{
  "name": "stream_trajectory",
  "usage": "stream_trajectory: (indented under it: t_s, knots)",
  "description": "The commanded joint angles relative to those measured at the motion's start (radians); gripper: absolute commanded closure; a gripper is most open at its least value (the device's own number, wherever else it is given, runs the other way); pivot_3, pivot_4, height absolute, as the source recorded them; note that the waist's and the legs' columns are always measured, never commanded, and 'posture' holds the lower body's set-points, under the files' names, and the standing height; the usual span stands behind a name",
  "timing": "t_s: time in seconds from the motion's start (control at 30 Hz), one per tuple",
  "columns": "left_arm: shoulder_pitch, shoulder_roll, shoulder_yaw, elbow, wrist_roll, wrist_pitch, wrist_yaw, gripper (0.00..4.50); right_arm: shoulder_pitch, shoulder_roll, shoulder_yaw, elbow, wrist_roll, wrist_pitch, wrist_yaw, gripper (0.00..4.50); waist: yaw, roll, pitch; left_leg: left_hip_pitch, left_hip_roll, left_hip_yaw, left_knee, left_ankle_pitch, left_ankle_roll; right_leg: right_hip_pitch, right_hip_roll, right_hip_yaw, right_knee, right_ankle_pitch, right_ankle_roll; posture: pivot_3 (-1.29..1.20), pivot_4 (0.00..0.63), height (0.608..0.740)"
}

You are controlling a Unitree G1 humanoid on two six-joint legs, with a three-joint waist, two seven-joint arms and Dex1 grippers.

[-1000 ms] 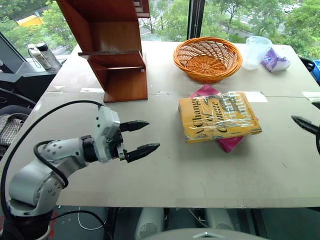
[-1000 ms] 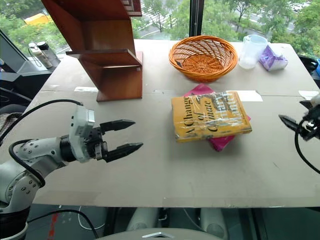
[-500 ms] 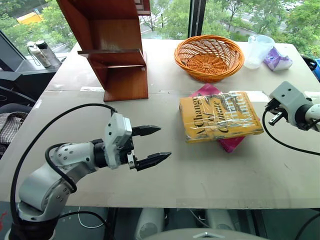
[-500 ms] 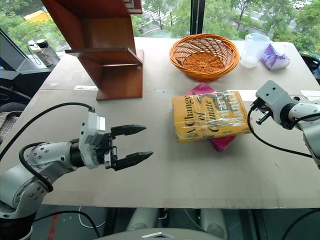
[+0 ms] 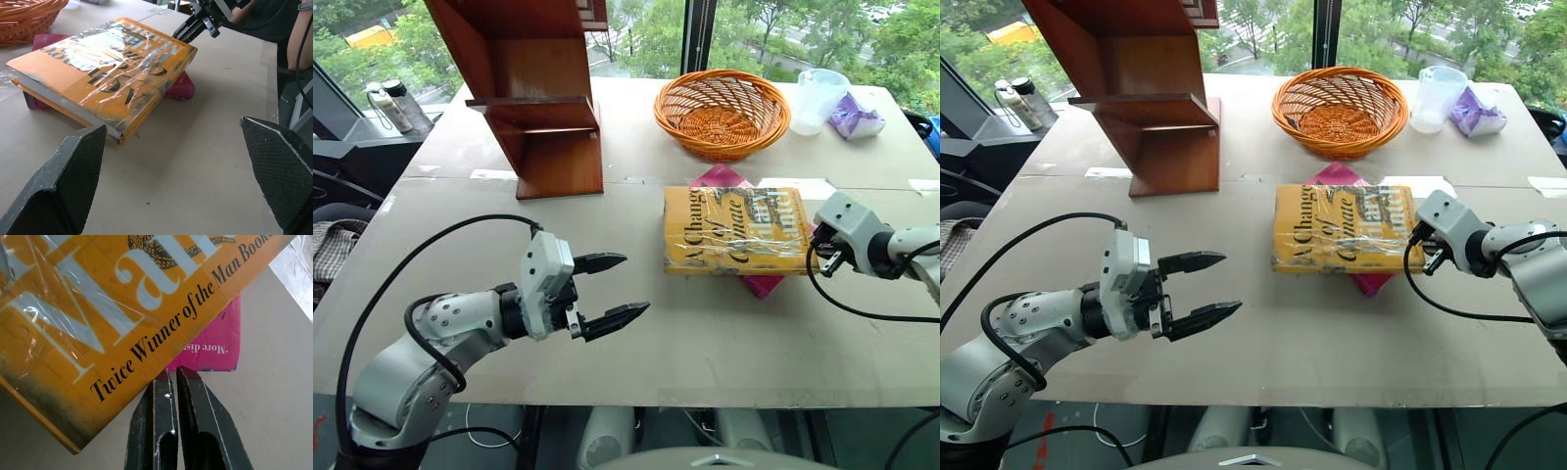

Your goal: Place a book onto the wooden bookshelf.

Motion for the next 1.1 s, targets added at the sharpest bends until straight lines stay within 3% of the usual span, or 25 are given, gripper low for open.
stream_trajectory:
  t_s: [0.03, 0.3, 0.4, 0.6, 0.9, 1.1]
  knots:
    - [-0.005, 0.0, -0.003, -0.036, -0.005, -0.017, 0.004, 0.0, -0.004, 0.006, -0.045, -0.043, 0.01, -0.001, -0.002, 4.47, -0.001, 0.0, 0.0, 0.0, 0.0, 0.0, 0.0, 0.0, 0.0, 0.0, 0.0, 0.0, 0.0, 0.0, 0.0, 0.0, 0.15, 0.733]
    - [-0.008, 0.0, -0.016, -0.035, -0.006, -0.017, 0.017, 0.0, -0.062, -0.014, -0.04, 0.044, -0.044, -0.055, -0.026, 4.47, -0.001, 0.0, 0.0, 0.0, 0.0, 0.0, 0.0, 0.0, 0.0, 0.0, 0.0, 0.0, 0.0, 0.0, 0.0, 0.0, 0.15, 0.733]
    - [-0.01, -0.002, -0.02, -0.036, -0.007, -0.017, 0.021, 0.0, -0.149, -0.034, 0.025, 0.133, -0.103, -0.109, 0.0, 4.47, -0.001, 0.0, 0.0, 0.0, 0.0, 0.0, 0.001, 0.0, 0.0, 0.0, 0.0, 0.0, 0.0, 0.0, 0.0, 0.0, 0.15, 0.733]
    - [-0.013, -0.007, -0.027, -0.041, -0.007, -0.019, 0.033, 0.0, -0.365, 0.046, 0.171, 0.386, -0.21, -0.202, 0.066, 4.47, -0.01, 0.0, 0.0, 0.0, 0.0, 0.0, 0.001, 0.0, 0.0, 0.0, 0.002, 0.0, 0.0, 0.0, 0.0, 0.0, 0.15, 0.733]
    - [0.042, -0.012, 0.004, -0.091, -0.026, -0.014, 0.076, 0.0, -0.571, 0.207, 0.316, 0.873, -0.344, -0.473, 0.219, 4.47, -0.013, 0.0, 0.0, -0.001, 0.0, 0.001, 0.0, 0.001, -0.002, 0.0, 0.001, 0.001, 0.0, 0.001, 0.0, 0.0, 0.15, 0.733]
    - [0.094, -0.012, 0.041, -0.105, -0.043, -0.015, 0.102, 0.0, -0.556, 0.202, 0.269, 0.821, -0.276, -0.455, 0.427, 4.47, -0.017, 0.0, 0.0, 0.0, 0.0, 0.001, 0.0, 0.001, -0.002, 0.0, 0.001, 0.001, 0.0, 0.001, 0.0, 0.0, 0.15, 0.733]
